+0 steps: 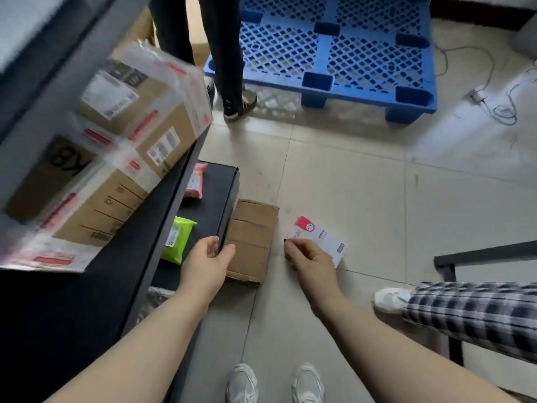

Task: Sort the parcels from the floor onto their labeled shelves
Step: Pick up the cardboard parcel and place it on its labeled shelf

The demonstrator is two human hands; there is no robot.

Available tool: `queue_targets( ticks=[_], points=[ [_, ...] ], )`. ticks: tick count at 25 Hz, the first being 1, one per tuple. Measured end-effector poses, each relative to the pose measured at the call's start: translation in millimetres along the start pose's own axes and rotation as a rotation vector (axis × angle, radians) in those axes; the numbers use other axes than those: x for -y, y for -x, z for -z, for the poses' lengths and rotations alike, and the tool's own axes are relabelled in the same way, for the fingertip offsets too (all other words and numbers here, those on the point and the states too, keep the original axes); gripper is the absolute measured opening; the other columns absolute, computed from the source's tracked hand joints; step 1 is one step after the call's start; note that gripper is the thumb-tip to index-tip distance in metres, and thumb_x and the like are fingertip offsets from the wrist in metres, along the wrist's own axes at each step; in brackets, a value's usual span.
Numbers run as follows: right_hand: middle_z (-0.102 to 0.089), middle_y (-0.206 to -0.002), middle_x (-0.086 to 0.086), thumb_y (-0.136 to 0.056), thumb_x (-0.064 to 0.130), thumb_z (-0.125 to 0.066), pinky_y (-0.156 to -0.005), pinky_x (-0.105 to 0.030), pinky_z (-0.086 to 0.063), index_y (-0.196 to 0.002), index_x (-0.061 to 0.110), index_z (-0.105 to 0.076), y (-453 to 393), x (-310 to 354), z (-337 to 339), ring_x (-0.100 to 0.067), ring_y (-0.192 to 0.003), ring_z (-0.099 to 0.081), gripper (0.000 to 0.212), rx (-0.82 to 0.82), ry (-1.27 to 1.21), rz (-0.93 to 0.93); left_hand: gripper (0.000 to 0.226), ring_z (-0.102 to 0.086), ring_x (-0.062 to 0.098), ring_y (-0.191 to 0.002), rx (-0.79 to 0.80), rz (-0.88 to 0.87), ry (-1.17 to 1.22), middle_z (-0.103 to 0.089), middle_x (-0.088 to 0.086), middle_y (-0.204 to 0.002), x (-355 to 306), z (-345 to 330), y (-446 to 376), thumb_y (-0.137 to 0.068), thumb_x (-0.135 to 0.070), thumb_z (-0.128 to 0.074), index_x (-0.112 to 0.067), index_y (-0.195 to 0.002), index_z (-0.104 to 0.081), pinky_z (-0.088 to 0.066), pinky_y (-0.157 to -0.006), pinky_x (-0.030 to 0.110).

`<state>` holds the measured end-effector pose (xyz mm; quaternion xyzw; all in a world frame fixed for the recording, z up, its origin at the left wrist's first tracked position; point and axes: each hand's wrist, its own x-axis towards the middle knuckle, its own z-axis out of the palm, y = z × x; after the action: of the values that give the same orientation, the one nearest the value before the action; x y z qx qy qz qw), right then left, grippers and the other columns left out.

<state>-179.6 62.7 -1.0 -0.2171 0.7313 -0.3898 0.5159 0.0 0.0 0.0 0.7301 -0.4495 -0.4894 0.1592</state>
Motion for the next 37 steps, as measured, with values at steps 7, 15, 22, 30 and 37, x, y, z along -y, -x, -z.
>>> queue_targets(
  ticks=[7, 15, 22, 30, 37],
  points=[
    [-0.071, -0.113, 0.004, -0.093, 0.033, -0.063, -0.099, -0.036, -0.052, -0.116, 0.021, -0.069, -116, -140, -56, -0.012, -0.102, -0.064, 0.027, 0.017, 0.147, -0.056, 0.059, -0.049, 0.021, -0.134, 0.052, 0.015, -0.151, -0.052, 0.007, -0.147, 122, -79, -125, -0.090, -0.032, -0.067, -0.013, -0.143, -0.049, -0.038, -0.107, 0.034],
    [-0.061, -0.138, -0.006, -0.092, 0.031, -0.063, -0.106, -0.033, -0.043, -0.138, 0.012, -0.056, -219, -249, -97, -0.019, -0.124, -0.058, 0.049, 0.050, 0.257, -0.119, 0.075, -0.033, 0.027, -0.145, 0.100, 0.027, -0.349, -0.026, 0.005, -0.163, 208, -133, -228, -0.093, -0.041, -0.062, -0.019, -0.156, -0.028, -0.031, -0.111, 0.039],
    [-0.059, -0.142, -0.006, -0.093, 0.028, -0.062, -0.107, -0.032, -0.041, -0.142, 0.013, -0.051, -261, -299, -118, -0.023, -0.131, -0.053, 0.053, 0.088, 0.254, -0.219, 0.094, -0.023, 0.027, -0.149, 0.158, 0.099, -0.306, -0.014, 0.004, -0.167, 247, -158, -279, -0.091, -0.044, -0.065, -0.020, -0.160, -0.007, -0.025, -0.117, 0.043],
    [-0.066, -0.122, 0.004, -0.092, 0.053, -0.044, -0.107, -0.042, -0.044, -0.124, 0.018, -0.064, -252, -322, -114, -0.021, -0.116, -0.059, 0.051, -0.044, 0.114, -0.322, 0.106, -0.026, 0.029, -0.146, 0.187, 0.211, -0.231, -0.007, 0.004, -0.164, 276, -174, -265, -0.084, -0.054, -0.068, -0.023, -0.160, -0.001, -0.027, -0.115, 0.043],
    [-0.066, -0.128, 0.000, -0.103, 0.039, -0.035, -0.109, -0.036, -0.043, -0.125, 0.018, -0.066, -246, -342, -101, -0.019, -0.120, -0.057, 0.044, -0.062, 0.046, -0.297, 0.124, -0.026, 0.027, -0.146, 0.127, 0.343, -0.048, -0.019, 0.006, -0.161, 296, -199, -241, -0.066, -0.058, -0.082, -0.023, -0.157, -0.004, -0.025, -0.118, 0.045]
  ],
)
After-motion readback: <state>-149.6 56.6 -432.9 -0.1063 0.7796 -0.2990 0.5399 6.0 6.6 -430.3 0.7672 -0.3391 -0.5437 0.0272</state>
